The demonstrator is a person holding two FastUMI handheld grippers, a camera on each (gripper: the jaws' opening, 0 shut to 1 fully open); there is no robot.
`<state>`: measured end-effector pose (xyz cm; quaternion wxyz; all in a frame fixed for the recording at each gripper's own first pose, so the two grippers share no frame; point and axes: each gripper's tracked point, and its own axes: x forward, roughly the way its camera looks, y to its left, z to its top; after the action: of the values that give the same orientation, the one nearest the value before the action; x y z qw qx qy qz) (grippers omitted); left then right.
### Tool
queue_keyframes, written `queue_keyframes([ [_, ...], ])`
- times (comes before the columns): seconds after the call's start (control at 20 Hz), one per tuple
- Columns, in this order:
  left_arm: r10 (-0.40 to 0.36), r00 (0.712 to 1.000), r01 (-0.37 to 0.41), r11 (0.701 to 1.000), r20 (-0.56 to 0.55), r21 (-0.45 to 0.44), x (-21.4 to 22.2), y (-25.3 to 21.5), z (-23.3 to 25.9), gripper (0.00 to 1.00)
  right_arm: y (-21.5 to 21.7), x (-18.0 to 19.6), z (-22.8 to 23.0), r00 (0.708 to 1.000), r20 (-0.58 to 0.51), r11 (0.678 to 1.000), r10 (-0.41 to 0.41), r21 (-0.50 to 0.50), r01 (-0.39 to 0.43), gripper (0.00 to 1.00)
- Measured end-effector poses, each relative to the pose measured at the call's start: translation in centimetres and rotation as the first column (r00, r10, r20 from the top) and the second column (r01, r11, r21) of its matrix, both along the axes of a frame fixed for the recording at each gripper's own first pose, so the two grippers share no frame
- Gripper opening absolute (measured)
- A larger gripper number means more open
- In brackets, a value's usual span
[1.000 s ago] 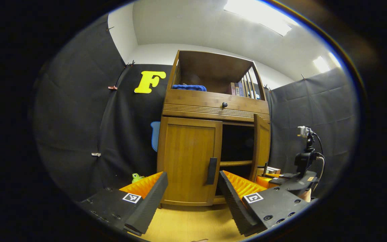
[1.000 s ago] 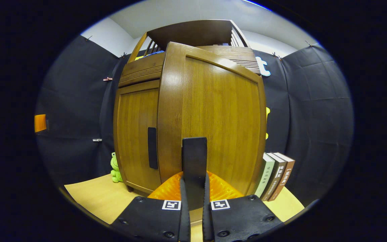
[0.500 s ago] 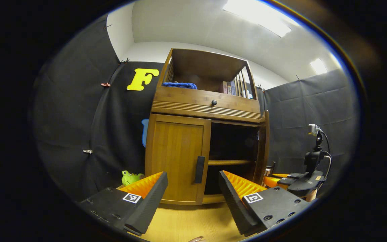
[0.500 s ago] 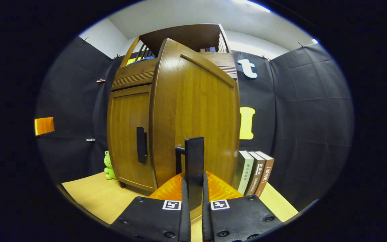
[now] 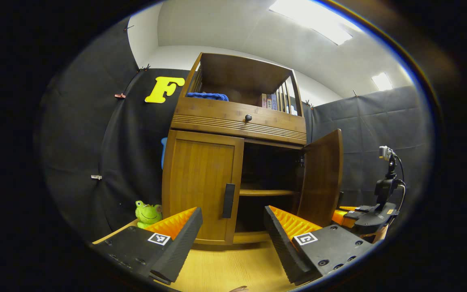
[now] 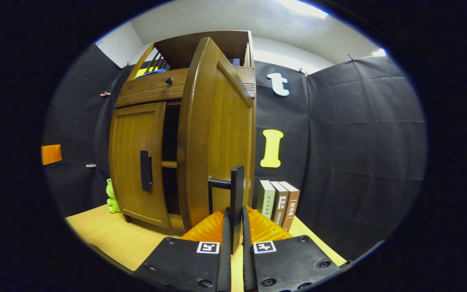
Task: Open the right door of the double-door shoe cabinet with the right hand, and open the left door with the left hand.
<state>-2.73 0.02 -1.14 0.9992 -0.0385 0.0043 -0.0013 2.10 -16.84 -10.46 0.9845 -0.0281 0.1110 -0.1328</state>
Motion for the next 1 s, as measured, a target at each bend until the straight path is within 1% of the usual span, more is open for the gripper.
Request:
queue_keyframes([
  [0.1, -0.008, 1.0, 0.008, 1.0, -0.008, 0.004, 0.3, -0.6, -0.3, 0.95, -1.9, -0.8, 0.7, 0.999, 0.015, 0.999, -0.047, -0.008, 0.047, 0.15],
  [0.15, -0.013, 1.0, 0.013, 1.0, -0.008, 0.005, 0.5, -0.8, -0.3, 0.95, -2.9, -1.1, 1.3, 0.997, 0.029, 0.998, -0.066, -0.012, 0.067, 0.2],
  [0.2, -0.018, 1.0, 0.018, 1.0, -0.004, 0.005, 0.8, -1.0, -0.2, 0.92, -3.4, -1.2, 1.3, 0.997, 0.024, 0.998, -0.068, 0.014, 0.068, 0.09],
  [0.25, -0.02, 1.0, 0.02, 1.0, 0.001, 0.002, 1.0, -1.2, -0.1, 0.92, -3.3, -1.4, 1.1, 0.998, 0.019, 0.997, -0.066, 0.035, 0.065, 0.19],
  [0.3, -0.018, 1.0, 0.018, 1.0, 0.002, -0.003, 1.3, -1.2, -0.3, 0.92, -3.4, -1.6, 1.1, 0.998, 0.017, 0.998, -0.062, 0.03, 0.061, 0.1],
  [0.35, -0.015, 1.0, 0.015, 1.0, 0.0, -0.008, 1.6, -1.2, -0.5, 0.95, -3.8, -1.7, 1.1, 0.998, 0.014, 0.998, -0.056, 0.022, 0.055, 0.1],
  [0.4, -0.012, 1.0, 0.012, 1.0, -0.005, -0.009, 2.0, -1.4, -0.6, 0.95, -3.8, -1.8, 1.3, 0.999, 0.014, 0.999, -0.05, 0.011, 0.05, 0.2],
  [0.5, -0.004, 1.0, 0.004, 1.0, -0.013, 0.0, 2.8, -1.5, -1.1, 0.95, -4.2, -2.4, 1.5, 0.999, 0.015, 0.999, -0.048, -0.018, 0.048, 0.19],
  [0.55, 0.0, 1.0, 0.0, 1.0, -0.022, 0.004, 3.2, -1.6, -1.4, 0.95, -4.6, -2.8, 1.9, 0.998, 0.017, 0.998, -0.055, -0.028, 0.056, 0.19],
  [0.6, -0.001, 1.0, 0.001, 1.0, -0.031, 0.007, 3.7, -1.8, -1.8, 0.92, -5.2, -3.2, 2.3, 0.998, 0.025, 0.997, -0.064, -0.036, 0.065, 0.15],
  [0.65, -0.006, 0.999, 0.006, 1.0, -0.04, 0.009, 4.1, -2.1, -2.1, 0.94, -5.8, -3.7, 2.8, 0.996, 0.036, 0.996, -0.078, -0.046, 0.08, 0.14],
  [0.75, -0.013, 0.998, 0.014, 1.0, -0.055, 0.012, 5.1, -2.8, -2.6, 0.95, -7.2, -4.8, 3.6, 0.992, 0.056, 0.992, -0.111, -0.057, 0.114, 0.14],
  [0.8, -0.015, 0.998, 0.016, 1.0, -0.058, 0.014, 5.5, -3.0, -2.8, 0.95, -8.0, -5.5, 4.2, 0.989, 0.071, 0.99, -0.127, -0.06, 0.132, 0.05],
  [0.9, -0.025, 0.998, 0.026, 1.0, -0.064, 0.016, 6.5, -3.6, -3.2, 0.95, -8.4, -6.5, 4.8, 0.988, 0.086, 0.991, -0.125, -0.034, 0.128, 0.06],
  [1.0, -0.038, 0.996, 0.039, 0.999, -0.075, 0.014, 7.4, -4.3, -3.8, 0.95, -9.0, -7.4, 5.3, 0.986, 0.097, 0.988, -0.139, -0.055, 0.144, 0.06],
])
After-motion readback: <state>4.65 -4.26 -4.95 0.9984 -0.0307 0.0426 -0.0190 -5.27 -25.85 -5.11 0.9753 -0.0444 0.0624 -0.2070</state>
